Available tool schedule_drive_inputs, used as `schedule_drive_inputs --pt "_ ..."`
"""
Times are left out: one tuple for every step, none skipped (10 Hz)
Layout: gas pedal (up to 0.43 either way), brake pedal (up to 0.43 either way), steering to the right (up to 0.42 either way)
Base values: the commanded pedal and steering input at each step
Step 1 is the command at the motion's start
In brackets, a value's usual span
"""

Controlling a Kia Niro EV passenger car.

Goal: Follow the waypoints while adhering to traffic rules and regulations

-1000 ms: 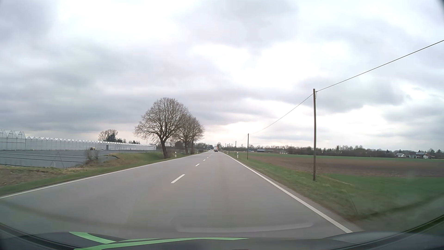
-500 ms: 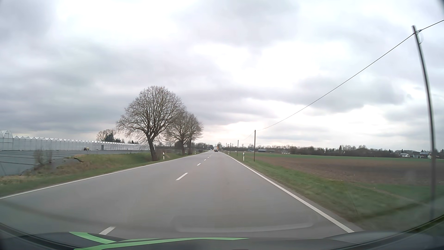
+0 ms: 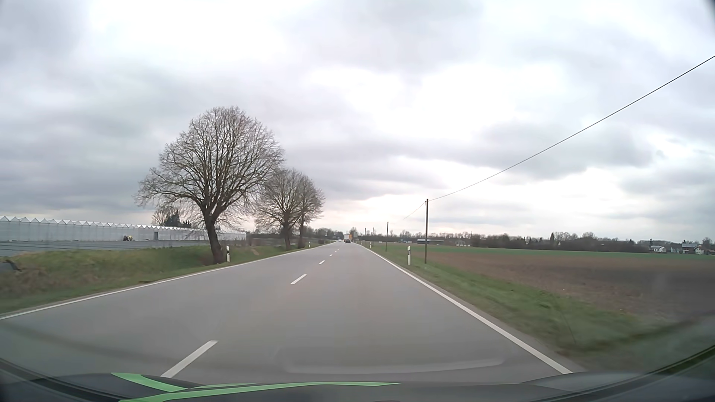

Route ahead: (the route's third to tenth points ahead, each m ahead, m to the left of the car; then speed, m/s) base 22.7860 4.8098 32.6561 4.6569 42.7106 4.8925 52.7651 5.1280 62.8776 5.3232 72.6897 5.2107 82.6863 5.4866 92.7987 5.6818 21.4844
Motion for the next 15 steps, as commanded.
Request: schedule_drive_inputs --pt "0.209 0.000 0.001" --pt "0.209 0.000 0.002" --pt "0.209 0.000 0.002" --pt "0.209 0.000 0.001" --pt "0.209 0.000 0.002" --pt "0.209 0.000 0.002" --pt "0.209 0.000 0.002" --pt "0.209 0.000 0.002" --pt "0.209 0.000 0.002" --pt "0.209 0.000 0.002" --pt "0.209 0.000 0.002" --pt "0.209 0.000 0.002" --pt "0.209 0.000 0.002" --pt "0.209 0.000 0.002" --pt "0.209 0.000 0.002"
